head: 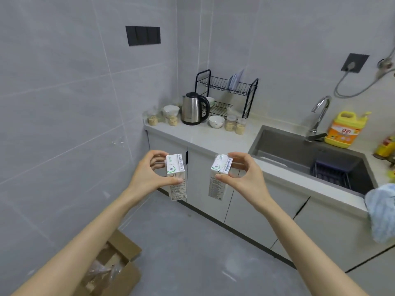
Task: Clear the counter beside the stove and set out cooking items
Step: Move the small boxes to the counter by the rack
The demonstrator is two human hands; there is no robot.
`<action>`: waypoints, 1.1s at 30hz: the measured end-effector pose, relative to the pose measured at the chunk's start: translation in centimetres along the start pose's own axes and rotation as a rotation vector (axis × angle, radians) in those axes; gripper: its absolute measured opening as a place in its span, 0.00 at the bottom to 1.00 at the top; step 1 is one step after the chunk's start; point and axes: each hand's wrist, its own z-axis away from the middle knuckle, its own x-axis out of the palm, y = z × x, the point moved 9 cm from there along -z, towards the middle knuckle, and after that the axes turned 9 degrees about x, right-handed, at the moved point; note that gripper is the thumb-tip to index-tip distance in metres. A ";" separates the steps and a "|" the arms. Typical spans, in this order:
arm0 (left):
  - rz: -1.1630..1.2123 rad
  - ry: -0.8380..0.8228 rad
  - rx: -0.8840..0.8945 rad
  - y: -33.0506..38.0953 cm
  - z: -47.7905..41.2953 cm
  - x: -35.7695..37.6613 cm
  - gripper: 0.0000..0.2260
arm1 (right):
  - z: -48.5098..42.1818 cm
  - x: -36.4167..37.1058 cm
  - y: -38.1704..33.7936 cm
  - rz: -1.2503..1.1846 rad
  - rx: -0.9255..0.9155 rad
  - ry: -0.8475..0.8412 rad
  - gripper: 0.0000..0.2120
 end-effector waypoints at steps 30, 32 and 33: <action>-0.076 0.135 -0.280 -31.0 -44.5 -2.6 0.33 | -49.8 19.7 13.0 0.073 0.137 -0.111 0.27; -0.084 0.155 -0.307 -33.2 -46.8 -2.2 0.33 | -53.2 21.2 14.9 0.090 0.146 -0.131 0.27; -0.090 0.164 -0.319 -34.1 -47.9 -2.0 0.33 | -54.8 21.9 15.8 0.100 0.148 -0.138 0.28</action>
